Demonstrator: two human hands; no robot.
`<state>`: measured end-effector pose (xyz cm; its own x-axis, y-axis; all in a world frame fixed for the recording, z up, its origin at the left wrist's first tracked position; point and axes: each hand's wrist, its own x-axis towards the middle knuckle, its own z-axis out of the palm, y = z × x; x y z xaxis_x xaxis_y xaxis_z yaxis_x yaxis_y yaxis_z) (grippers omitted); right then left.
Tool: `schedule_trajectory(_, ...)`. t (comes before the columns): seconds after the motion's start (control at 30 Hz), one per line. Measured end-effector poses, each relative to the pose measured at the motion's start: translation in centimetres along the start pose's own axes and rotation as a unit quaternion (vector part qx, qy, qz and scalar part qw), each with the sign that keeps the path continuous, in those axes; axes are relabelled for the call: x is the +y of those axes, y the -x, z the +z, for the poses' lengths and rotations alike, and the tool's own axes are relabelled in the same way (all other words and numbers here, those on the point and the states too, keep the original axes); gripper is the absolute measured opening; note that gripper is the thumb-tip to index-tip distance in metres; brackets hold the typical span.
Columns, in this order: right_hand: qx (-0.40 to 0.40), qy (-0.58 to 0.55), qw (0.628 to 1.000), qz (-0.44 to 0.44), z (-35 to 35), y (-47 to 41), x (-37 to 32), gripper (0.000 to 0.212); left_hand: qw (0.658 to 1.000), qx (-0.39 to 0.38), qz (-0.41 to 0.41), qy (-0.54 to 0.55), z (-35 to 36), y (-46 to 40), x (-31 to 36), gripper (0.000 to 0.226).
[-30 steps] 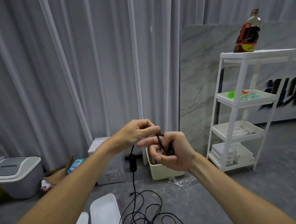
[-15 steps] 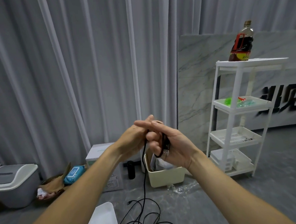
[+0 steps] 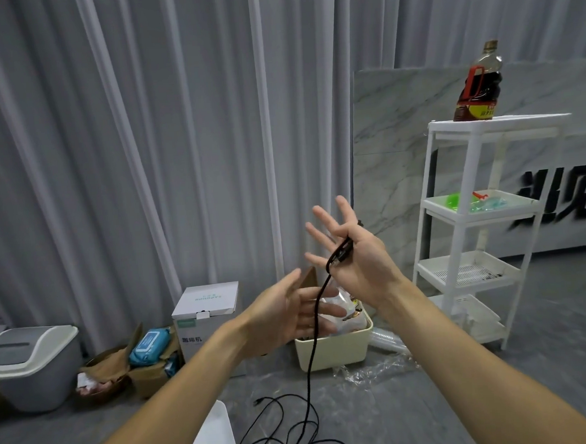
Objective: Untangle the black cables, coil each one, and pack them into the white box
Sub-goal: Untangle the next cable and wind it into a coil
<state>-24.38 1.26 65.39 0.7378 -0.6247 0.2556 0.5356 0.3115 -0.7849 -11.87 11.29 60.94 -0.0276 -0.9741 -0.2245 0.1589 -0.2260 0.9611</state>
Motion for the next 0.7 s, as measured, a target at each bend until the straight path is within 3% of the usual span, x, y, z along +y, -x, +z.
schedule_trajectory(0.17,0.084,0.23,0.969,-0.015,-1.8,-1.0,0.8,0.061,0.995,0.012,-0.028,-0.094,-0.5,0.4,1.0,0.078)
schedule_trajectory(0.3,-0.004,0.374,0.918,0.136,-3.4,-0.6,0.9,0.04,0.963,0.086,0.001,-0.253,-0.5,1.2,2.4,0.075)
schedule_trajectory(0.43,-0.153,0.349,0.876,0.296,-2.2,1.0,-0.2,0.037,0.91,0.155,0.073,-0.378,0.3,1.3,3.9,0.064)
schedule_trajectory(0.5,-0.179,0.351,0.865,0.311,-1.4,1.5,-0.4,0.048,0.897,0.184,0.111,-0.386,0.2,0.8,4.2,0.061)
schedule_trajectory(0.6,-0.195,0.309,0.88,0.303,-0.9,2.0,-0.7,0.072,0.895,0.226,0.154,-0.353,-0.1,0.2,4.8,0.06)
schedule_trajectory(0.7,-0.265,0.218,0.886,0.311,-0.5,2.6,-0.9,0.078,0.904,0.249,0.175,-0.3,0.1,0.1,5.3,0.061)
